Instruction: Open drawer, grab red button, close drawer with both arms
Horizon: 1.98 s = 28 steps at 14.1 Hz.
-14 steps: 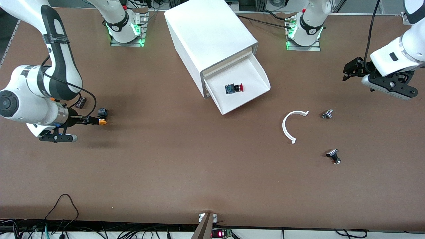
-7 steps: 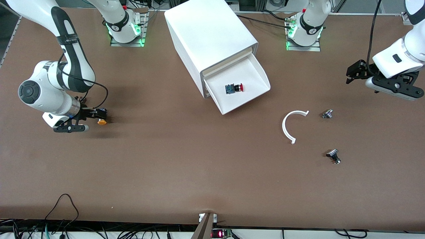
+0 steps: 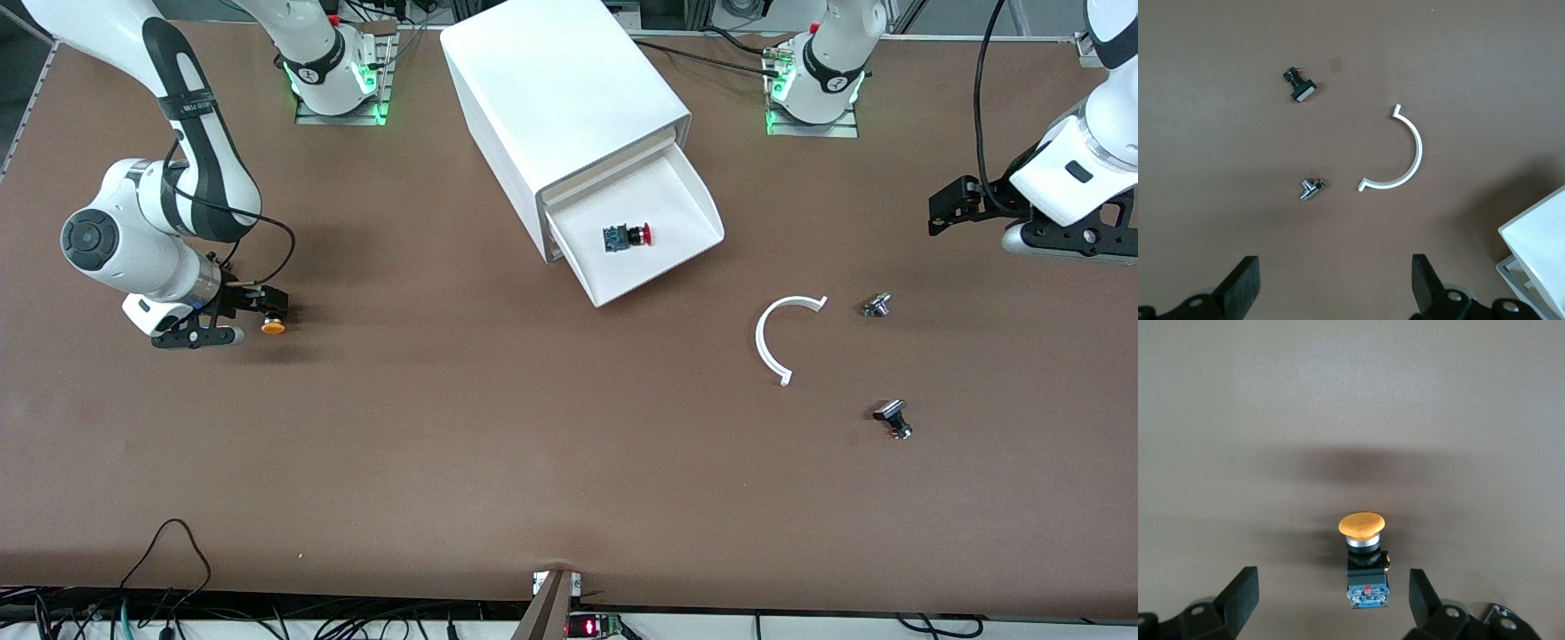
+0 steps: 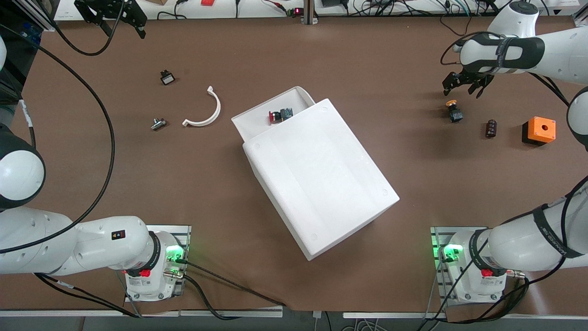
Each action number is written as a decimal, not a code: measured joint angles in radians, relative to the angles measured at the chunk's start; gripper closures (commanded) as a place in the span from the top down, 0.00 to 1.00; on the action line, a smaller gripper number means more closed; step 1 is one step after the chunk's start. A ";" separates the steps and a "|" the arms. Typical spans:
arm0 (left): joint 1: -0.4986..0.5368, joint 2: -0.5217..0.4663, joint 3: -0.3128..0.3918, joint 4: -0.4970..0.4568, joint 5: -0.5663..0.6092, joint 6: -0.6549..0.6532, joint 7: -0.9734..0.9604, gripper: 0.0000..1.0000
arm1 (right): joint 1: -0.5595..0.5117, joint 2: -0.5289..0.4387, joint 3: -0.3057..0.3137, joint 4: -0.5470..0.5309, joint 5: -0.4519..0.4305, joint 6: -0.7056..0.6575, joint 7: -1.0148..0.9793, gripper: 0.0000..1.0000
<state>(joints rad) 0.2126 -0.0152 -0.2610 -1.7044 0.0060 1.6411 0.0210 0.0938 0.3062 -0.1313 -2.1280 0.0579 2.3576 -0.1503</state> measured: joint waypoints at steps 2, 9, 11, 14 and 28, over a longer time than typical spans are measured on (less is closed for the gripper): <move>-0.001 0.000 0.000 -0.007 0.000 0.008 -0.007 1.00 | 0.000 0.000 0.000 -0.013 0.000 0.018 -0.005 1.00; -0.001 0.002 -0.004 -0.010 0.000 0.008 -0.013 1.00 | 0.000 -0.002 0.006 -0.017 0.000 0.027 -0.007 1.00; -0.001 0.002 -0.004 -0.009 -0.004 0.009 -0.013 1.00 | 0.001 -0.011 0.061 0.008 0.000 0.036 -0.005 1.00; -0.001 0.002 -0.004 -0.007 -0.005 0.011 -0.013 1.00 | 0.009 -0.030 0.183 0.137 0.000 0.013 0.017 1.00; -0.002 0.001 -0.005 -0.006 -0.005 0.012 -0.013 1.00 | 0.276 0.076 0.435 0.523 -0.191 -0.130 -0.001 1.00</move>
<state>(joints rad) 0.2111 -0.0137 -0.2658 -1.7100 0.0012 1.6531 0.0076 0.3697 0.3817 0.3035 -1.6051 -0.1326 2.2278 -0.1508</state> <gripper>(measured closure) 0.000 0.000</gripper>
